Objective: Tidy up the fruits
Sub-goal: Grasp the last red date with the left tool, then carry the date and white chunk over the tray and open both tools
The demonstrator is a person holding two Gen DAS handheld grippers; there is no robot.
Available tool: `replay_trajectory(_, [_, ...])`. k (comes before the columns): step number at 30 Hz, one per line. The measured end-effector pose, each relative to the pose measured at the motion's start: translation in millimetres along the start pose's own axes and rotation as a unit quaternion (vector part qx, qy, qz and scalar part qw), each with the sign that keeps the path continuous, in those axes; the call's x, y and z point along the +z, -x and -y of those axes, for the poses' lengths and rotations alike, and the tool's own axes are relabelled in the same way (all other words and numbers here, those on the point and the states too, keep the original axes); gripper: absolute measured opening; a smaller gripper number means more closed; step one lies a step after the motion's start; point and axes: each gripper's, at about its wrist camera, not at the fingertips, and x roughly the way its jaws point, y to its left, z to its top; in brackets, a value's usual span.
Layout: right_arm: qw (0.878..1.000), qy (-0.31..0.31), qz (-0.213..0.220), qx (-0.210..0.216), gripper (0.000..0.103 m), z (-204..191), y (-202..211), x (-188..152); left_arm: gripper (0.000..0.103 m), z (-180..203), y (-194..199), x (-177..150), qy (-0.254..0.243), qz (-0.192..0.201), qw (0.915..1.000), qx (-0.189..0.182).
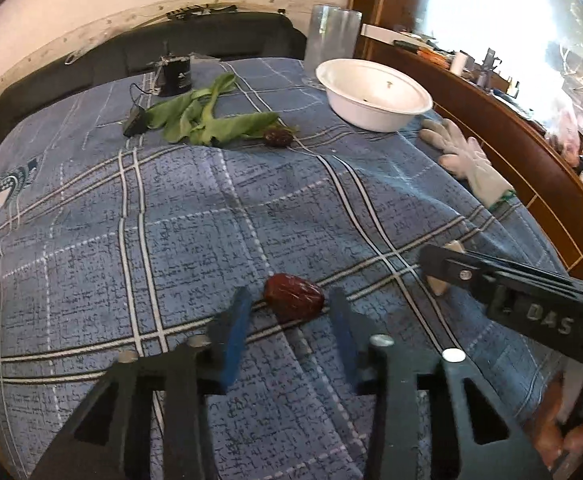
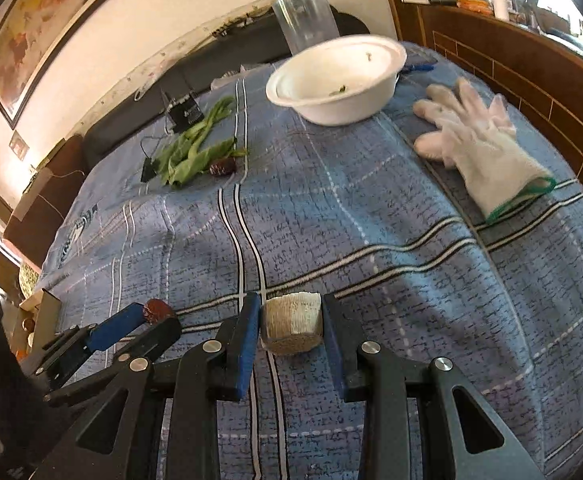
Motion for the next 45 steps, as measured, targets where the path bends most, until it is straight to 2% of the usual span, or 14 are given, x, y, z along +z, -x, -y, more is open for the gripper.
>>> replay_trajectory(5, [1.0,0.014,0.009,-0.013,0.033,-5,0,-1,0.03,-7,4,-3,0.016,0.005,0.9996,-0.021])
replay_trajectory(9, [1.0,0.014,0.013,-0.005,0.033,-7,1,-2,0.03,-11,4,-3,0.028,0.006,0.9992,-0.029])
replay_trajectory(17, [0.999,0.026,0.021,0.003,0.033,-15,3,-4,0.03,-12,17,-5,0.041,0.015,0.999,-0.004])
replay_trajectory(21, [0.998,0.044,0.036,0.006,0.033,-24,10,-6,0.03,-17,60,-9,0.062,0.05,0.9967,-0.012])
replay_trajectory(24, [0.997,0.065,0.047,0.003,0.033,-34,15,-11,0.03,-33,105,-26,0.086,0.077,0.9933,-0.013])
replay_trajectory(27, [0.996,0.082,0.045,0.003,0.033,-45,15,-17,0.031,-61,150,-57,0.115,0.092,0.989,0.008])
replay_trajectory(30, [0.995,0.092,0.035,0.011,0.033,-55,13,-25,0.031,-98,189,-95,0.149,0.101,0.9817,0.062])
replay_trajectory(34, [0.992,0.126,0.031,0.009,0.033,-86,16,-39,0.031,-154,231,-147,0.211,0.095,0.9635,0.134])
replay_trajectory(37, [0.987,0.15,0.024,0.051,0.033,-122,32,-59,0.031,-184,250,-175,0.246,0.094,0.948,0.179])
replay_trajectory(41, [0.976,0.187,0.005,0.114,0.034,-173,48,-87,0.031,-211,259,-201,0.283,0.086,0.9364,0.189])
replay_trajectory(45, [0.955,0.244,-0.015,0.168,0.034,-235,61,-122,0.031,-213,260,-215,0.283,0.08,0.934,0.203])
